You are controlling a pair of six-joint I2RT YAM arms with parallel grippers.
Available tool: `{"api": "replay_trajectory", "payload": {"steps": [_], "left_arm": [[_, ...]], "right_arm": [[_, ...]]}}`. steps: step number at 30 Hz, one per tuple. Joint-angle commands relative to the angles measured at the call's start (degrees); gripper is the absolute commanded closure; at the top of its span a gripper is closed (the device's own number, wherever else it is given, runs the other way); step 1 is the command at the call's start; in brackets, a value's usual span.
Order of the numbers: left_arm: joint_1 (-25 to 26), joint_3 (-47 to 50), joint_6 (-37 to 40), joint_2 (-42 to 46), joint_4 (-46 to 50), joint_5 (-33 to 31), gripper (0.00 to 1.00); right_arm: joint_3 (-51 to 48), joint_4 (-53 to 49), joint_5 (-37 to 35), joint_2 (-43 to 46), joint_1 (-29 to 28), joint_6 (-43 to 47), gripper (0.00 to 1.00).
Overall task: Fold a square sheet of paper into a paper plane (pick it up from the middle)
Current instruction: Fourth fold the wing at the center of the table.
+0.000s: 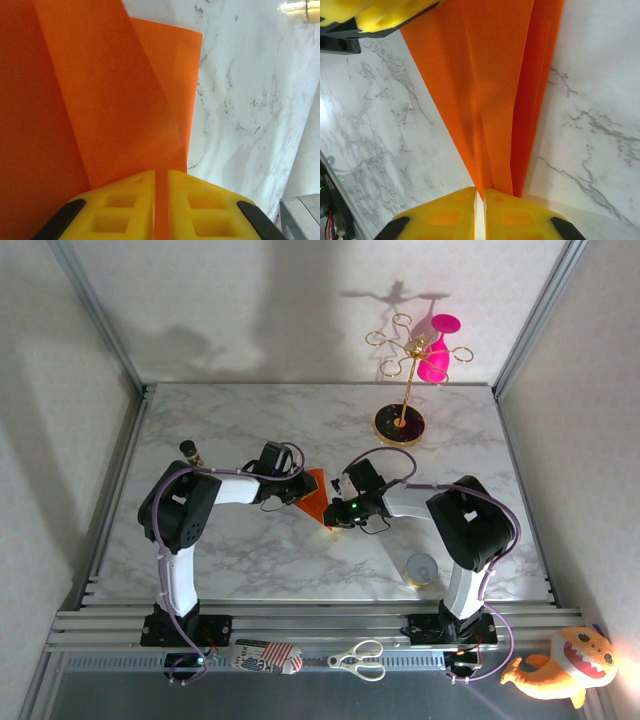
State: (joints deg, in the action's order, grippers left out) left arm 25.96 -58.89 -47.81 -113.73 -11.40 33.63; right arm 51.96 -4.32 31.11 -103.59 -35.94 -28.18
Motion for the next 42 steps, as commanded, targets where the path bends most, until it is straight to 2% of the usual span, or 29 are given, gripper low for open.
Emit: {"api": "replay_trajectory", "payload": {"steps": [1, 10, 19, 31, 42], "left_arm": [[0.32, 0.36, 0.19, -3.7, 4.96, -4.75, 0.85], [0.32, 0.36, 0.25, -3.69, 4.81, -4.62, 0.85], [0.32, 0.53, 0.26, -3.1, 4.3, -3.95, 0.85], [0.38, 0.88, -0.2, -2.63, 2.58, -2.1, 0.84], [0.36, 0.67, -0.84, -2.12, 1.47, -1.15, 0.81]], "right_arm": [[-1.36, -2.53, 0.0, 2.58, -0.71, -0.67, 0.86], [-3.77, -0.96, -0.73, -0.02, -0.71, -1.63, 0.87], [-1.58, 1.98, -5.61, 9.81, 0.0, -1.97, 0.84], [4.11, 3.63, -5.91, 0.3, -1.59, -3.53, 0.87], [2.03, 2.16, -7.8, -1.29, -1.6, -4.75, 0.87]]}}
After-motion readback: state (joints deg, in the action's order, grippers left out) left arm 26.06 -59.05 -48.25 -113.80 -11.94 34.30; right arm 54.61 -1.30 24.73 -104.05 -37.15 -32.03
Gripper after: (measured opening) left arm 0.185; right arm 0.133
